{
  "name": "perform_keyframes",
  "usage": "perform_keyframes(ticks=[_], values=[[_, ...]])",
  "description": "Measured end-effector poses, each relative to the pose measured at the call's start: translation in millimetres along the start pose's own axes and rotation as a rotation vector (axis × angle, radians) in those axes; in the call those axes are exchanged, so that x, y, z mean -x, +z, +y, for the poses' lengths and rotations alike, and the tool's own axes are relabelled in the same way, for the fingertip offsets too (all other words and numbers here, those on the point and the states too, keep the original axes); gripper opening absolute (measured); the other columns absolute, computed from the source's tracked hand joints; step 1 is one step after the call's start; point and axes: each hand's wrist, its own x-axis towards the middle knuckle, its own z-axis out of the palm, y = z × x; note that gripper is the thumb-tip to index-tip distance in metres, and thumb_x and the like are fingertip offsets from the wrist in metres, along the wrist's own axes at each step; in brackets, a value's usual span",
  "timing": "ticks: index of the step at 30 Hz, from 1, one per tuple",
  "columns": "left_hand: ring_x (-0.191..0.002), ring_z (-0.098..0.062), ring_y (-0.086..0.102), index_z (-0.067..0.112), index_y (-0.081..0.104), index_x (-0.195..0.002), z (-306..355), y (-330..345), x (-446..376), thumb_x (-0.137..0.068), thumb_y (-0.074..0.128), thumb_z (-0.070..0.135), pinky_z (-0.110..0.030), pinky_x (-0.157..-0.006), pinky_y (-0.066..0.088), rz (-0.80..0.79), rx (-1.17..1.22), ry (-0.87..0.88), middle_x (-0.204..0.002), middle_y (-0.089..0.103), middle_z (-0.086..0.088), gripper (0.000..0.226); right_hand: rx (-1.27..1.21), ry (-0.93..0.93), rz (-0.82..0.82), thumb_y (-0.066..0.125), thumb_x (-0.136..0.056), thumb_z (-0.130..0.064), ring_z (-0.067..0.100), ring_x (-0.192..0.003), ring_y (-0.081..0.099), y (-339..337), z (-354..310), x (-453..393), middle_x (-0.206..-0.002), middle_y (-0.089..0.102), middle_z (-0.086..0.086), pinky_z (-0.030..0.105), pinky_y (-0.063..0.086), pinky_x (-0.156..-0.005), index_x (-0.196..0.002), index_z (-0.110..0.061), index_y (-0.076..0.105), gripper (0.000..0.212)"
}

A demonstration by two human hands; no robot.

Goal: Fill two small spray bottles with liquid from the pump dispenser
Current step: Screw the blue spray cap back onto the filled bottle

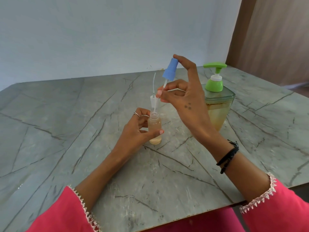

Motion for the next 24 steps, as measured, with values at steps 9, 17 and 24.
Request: perform_keyframes(ticks=[9, 17, 24], values=[[-0.095, -0.013, 0.066, 0.025, 0.048, -0.099, -2.8, -1.1, -2.1, -0.069, 0.078, 0.022, -0.041, -0.086, 0.054, -0.006, 0.022, -0.012, -0.101, 0.07, 0.001, 0.042, 0.109, -0.092, -0.109, 0.071, -0.081, -0.006, 0.004, -0.073, 0.068, 4.3, 8.5, 1.9, -0.08, 0.065, -0.002, 0.016, 0.054, -0.074, -0.127, -0.041, 0.038, 0.067], [-0.093, -0.016, 0.066, 0.023, 0.049, -0.101, -3.0, -0.7, -2.5, -0.058, 0.076, 0.039, -0.045, -0.083, 0.054, -0.005, 0.031, -0.009, -0.099, 0.07, -0.001, 0.053, 0.109, -0.138, -0.153, 0.066, -0.086, -0.006, 0.007, -0.07, 0.066, 8.6, 18.2, 6.6, -0.078, 0.064, 0.001, 0.01, 0.047, -0.066, -0.116, -0.047, 0.043, 0.055], [-0.095, -0.016, 0.066, 0.02, 0.048, -0.104, -2.3, -0.3, -3.4, -0.062, 0.074, 0.034, -0.045, -0.083, 0.054, 0.006, 0.006, -0.018, -0.102, 0.069, 0.001, 0.051, 0.16, -0.198, -0.154, 0.065, -0.088, -0.007, 0.007, -0.075, 0.067, 7.9, 22.2, 8.7, -0.081, 0.065, -0.001, 0.013, 0.051, -0.072, -0.123, -0.039, 0.043, 0.053]])
